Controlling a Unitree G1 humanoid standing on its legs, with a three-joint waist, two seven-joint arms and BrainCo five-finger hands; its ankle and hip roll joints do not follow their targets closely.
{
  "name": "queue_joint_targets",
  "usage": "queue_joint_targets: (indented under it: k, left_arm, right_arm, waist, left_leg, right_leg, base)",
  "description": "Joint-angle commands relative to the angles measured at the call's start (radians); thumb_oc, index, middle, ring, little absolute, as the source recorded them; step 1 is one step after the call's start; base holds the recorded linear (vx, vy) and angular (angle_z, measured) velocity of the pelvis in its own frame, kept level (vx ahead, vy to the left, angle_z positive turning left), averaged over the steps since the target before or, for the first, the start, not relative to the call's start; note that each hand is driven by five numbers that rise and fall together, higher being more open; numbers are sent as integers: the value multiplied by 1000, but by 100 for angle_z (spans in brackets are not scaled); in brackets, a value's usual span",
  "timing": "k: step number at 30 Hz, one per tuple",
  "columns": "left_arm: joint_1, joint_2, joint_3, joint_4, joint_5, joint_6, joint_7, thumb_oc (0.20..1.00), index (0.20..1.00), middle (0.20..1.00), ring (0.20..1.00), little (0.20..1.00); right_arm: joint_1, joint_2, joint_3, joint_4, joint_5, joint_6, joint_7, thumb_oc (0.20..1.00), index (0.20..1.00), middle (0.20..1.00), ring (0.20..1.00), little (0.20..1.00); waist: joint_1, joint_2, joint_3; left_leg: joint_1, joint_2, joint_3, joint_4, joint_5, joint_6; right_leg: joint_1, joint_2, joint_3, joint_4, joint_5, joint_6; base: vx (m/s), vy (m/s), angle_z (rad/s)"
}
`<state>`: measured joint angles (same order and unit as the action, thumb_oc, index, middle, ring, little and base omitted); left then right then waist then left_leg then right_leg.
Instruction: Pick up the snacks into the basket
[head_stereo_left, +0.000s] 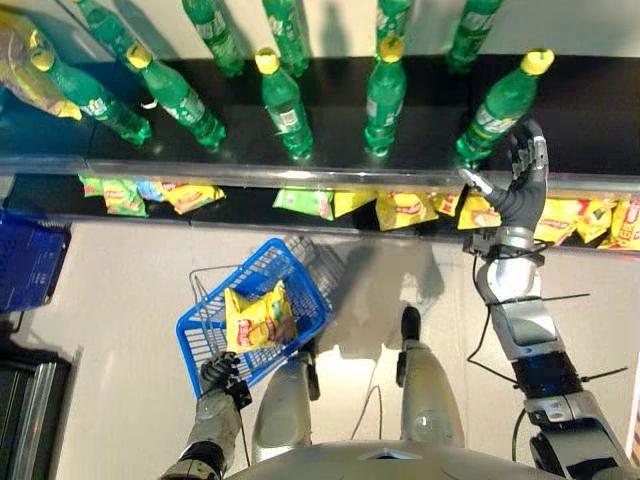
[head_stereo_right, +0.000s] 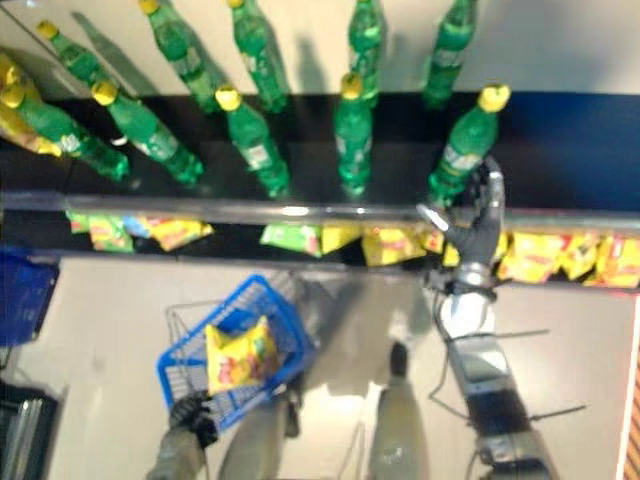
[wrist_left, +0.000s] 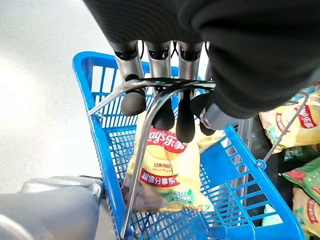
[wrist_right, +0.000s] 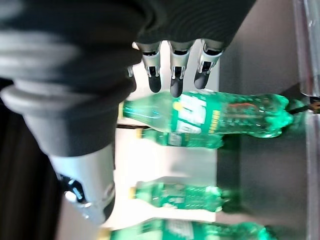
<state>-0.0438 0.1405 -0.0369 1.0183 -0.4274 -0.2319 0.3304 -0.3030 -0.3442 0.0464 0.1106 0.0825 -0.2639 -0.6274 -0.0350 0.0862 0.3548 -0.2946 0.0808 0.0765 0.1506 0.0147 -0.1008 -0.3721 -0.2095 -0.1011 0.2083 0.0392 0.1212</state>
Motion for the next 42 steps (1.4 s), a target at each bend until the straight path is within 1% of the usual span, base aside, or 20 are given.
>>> queue_joint_targets:
  k: [1, 2, 4, 5, 8, 14, 18, 29, 35, 39, 42]
  left_arm:
    - [5, 69, -14, -42, -19, -57, 84, 200, 200, 200, 200, 200]
    - [2, 72, -29, -68, -12, -63, 99, 200, 200, 200, 200, 200]
    - [4, 72, -37, -82, -10, -64, 102, 200, 200, 200, 200, 200]
    - [0, 74, -43, -86, -9, -65, 102, 200, 200, 200, 200, 200]
    - [-8, 75, -46, -84, -9, -62, 102, 200, 200, 200, 200, 200]
    - [-12, 73, -64, -101, -6, -65, 107, 200, 200, 200, 200, 200]
    - [0, 69, -74, -114, -8, -64, 110, 200, 200, 200, 200, 200]
    - [-4, 80, -58, -92, -13, -63, 114, 200, 200, 200, 200, 200]
    - [5, 84, -72, -113, -25, -63, 107, 200, 200, 200, 200, 200]
    - [5, 93, -84, -137, -35, -65, 103, 200, 200, 200, 200, 200]
    - [2, 96, -87, -144, -40, -65, 100, 200, 200, 200, 200, 200]
  right_arm:
    - [-32, 32, -56, -91, -105, 9, -173, 1000, 1000, 1000, 1000, 1000]
    - [-50, 38, -71, -85, -137, 24, -219, 1000, 1000, 1000, 1000, 1000]
    - [-65, 42, -69, -79, -132, 25, -218, 1000, 1000, 1000, 1000, 1000]
    - [-81, 49, -57, -73, -103, 22, -210, 1000, 1000, 1000, 1000, 1000]
    - [-108, 47, -43, -65, -102, 21, -208, 1000, 1000, 1000, 1000, 1000]
    - [-152, 51, -32, -51, -116, 25, -235, 1000, 1000, 1000, 1000, 1000]
    - [-170, 60, -44, -37, -123, 34, -273, 1000, 1000, 1000, 1000, 1000]
    - [-207, 69, -49, -9, -81, 13, -281, 1000, 1000, 1000, 1000, 1000]
    - [-292, 71, -60, 35, -51, 10, -306, 1000, 1000, 1000, 1000, 1000]
    - [-382, 53, -66, 91, -26, 14, -329, 1000, 1000, 1000, 1000, 1000]
    - [-415, 41, -63, 105, -22, 15, -328, 1000, 1000, 1000, 1000, 1000]
  waist:
    - [10, -19, -17]
    - [11, -12, -10]
    - [12, -9, -8]
    - [10, -7, -2]
    - [10, -5, 4]
    - [12, -1, 12]
    - [15, 1, 14]
    - [22, 6, 7]
    - [28, 17, 12]
    - [33, 26, 21]
    - [36, 27, 26]
  left_leg:
    - [-24, -5, -11, 109, -67, 38]
    - [-33, -10, -13, 116, -70, 41]
    - [-37, -12, -12, 118, -71, 43]
    - [-45, -15, -10, 122, -73, 45]
    - [-53, -19, -9, 121, -72, 47]
    - [-68, -23, -10, 123, -69, 50]
    - [-79, -27, -13, 125, -69, 53]
    - [-99, -32, -22, 133, -69, 55]
    - [-112, -35, -23, 141, -72, 57]
    - [-121, -39, -22, 140, -70, 60]
    - [-125, -41, -23, 140, -70, 62]
  right_leg:
    - [4, -14, 25, -8, 43, 45]
    - [-6, -14, 28, -4, 43, 44]
    - [-11, -13, 31, -3, 44, 45]
    - [-20, -14, 38, -1, 47, 44]
    - [-28, -14, 43, -4, 52, 44]
    - [-44, -13, 49, -2, 53, 40]
    - [-52, -14, 49, 2, 52, 39]
    - [-70, -14, 51, 18, 48, 38]
    - [-86, -14, 56, 28, 48, 40]
    - [-96, -13, 59, 28, 49, 38]
    - [-100, -12, 60, 30, 48, 37]
  base:
    - [0, 0, 0]
    - [0, 0, 0]
    - [0, 0, 0]
    - [0, 0, 0]
    - [5, 6, -1]
    - [0, 0, 0]
    - [0, 0, 0]
    - [0, 0, 0]
    - [0, 0, 1]
    - [0, 0, 0]
    - [8, -2, -2]
